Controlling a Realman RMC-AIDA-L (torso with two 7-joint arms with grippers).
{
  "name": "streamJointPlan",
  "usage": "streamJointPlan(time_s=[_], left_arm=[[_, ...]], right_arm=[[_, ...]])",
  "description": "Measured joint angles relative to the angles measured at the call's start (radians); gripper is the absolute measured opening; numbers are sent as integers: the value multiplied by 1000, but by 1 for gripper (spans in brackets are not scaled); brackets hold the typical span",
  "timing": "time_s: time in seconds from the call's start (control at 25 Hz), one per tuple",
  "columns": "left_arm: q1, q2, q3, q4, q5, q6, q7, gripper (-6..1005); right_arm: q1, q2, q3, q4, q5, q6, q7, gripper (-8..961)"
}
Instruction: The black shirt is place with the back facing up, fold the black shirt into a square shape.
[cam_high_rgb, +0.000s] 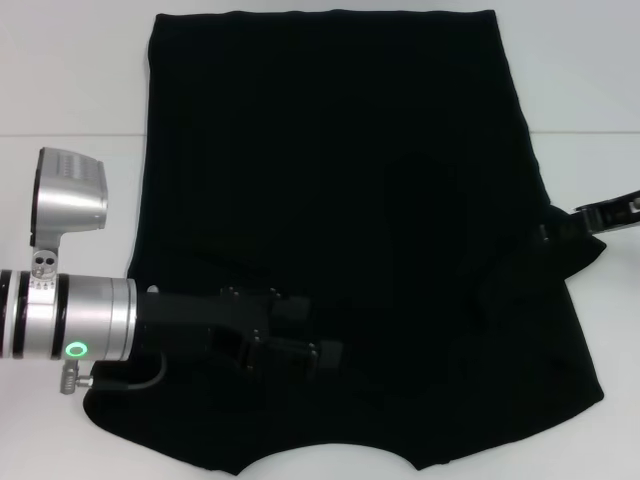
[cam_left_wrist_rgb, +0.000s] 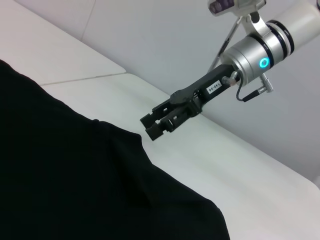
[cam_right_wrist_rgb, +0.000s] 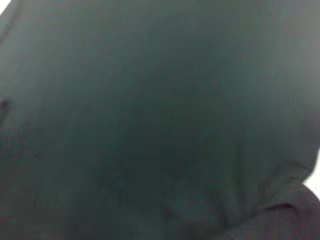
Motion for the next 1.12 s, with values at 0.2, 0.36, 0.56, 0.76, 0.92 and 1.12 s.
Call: streamJointPlan(time_s=[0.2,0.36,0.56,0.76,0.92,1.12], left_arm=[[-5,0,4,-10,1,-8,3,947],[-8,-1,8,-10,6,-9,3,947],[-9,1,9,-15,10,-9,4,947],[-8,2,9,-16,12,-8,2,947],[-8,7,9,-16,13,-8,1,947],[-9,10,6,-16,13,-8,0,947]], right_arm=[[-27,-16,4,13,-7,68,70,937],[-18,-20,1,70,-48,144,100,944],[-8,-10,-2,110,-85,208,103,945],[2,-6,-2,142,-93,243,104,945],[4,-2,-2,150,-94,265,105,944],[8,0,-2,166,-94,286,105,670]])
